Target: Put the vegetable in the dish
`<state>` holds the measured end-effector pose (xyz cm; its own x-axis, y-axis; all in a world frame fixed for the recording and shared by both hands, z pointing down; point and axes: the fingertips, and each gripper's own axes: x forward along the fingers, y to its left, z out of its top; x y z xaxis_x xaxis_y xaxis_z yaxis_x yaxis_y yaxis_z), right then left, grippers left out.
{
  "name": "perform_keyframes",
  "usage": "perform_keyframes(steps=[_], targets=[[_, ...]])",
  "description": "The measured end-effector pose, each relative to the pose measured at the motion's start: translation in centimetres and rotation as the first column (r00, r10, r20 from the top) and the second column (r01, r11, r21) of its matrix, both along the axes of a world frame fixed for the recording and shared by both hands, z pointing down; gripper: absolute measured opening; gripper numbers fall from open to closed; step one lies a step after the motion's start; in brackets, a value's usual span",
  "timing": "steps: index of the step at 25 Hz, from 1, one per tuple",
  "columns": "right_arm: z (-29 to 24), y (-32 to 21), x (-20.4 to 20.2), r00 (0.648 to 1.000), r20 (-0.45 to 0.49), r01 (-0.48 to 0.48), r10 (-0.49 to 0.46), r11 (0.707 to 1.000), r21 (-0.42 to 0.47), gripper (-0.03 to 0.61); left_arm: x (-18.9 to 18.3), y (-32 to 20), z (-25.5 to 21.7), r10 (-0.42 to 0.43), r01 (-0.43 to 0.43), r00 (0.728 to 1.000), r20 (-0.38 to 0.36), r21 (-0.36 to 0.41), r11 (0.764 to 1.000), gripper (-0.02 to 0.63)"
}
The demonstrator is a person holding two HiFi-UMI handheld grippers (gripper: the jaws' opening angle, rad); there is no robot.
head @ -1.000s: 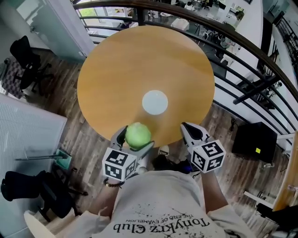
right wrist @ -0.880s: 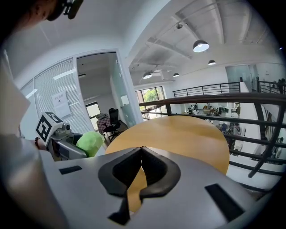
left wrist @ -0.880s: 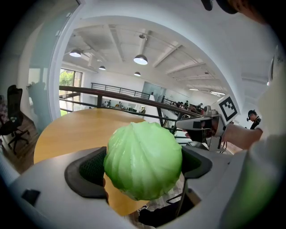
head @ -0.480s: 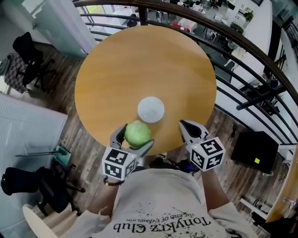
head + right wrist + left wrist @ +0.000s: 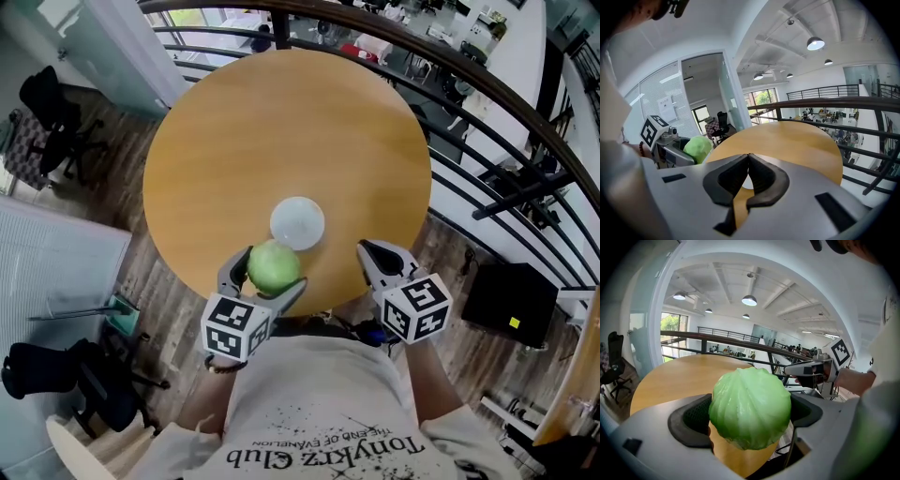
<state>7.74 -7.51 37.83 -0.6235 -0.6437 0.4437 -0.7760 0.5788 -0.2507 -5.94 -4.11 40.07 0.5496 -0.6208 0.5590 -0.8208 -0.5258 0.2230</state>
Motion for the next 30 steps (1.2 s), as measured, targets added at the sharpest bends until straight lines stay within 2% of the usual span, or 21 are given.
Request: perform_keyframes(steps=[10, 30], targets=[[0.0, 0.0, -0.9, 0.997, 0.005, -0.082, 0.082, 0.996, -0.02, 0.023, -1.1, -1.5, 0.0, 0.089, -0.089, 0.996, 0.02, -0.016, 0.996, 0.488], [2.4, -2.6, -3.4, 0.991, -0.006, -0.135, 0.135, 0.989, -0.063, 0.023, -2.6, -5.8, 2.2, 0.161, -0.159, 0.987, 0.032, -0.057, 0.986, 0.488]])
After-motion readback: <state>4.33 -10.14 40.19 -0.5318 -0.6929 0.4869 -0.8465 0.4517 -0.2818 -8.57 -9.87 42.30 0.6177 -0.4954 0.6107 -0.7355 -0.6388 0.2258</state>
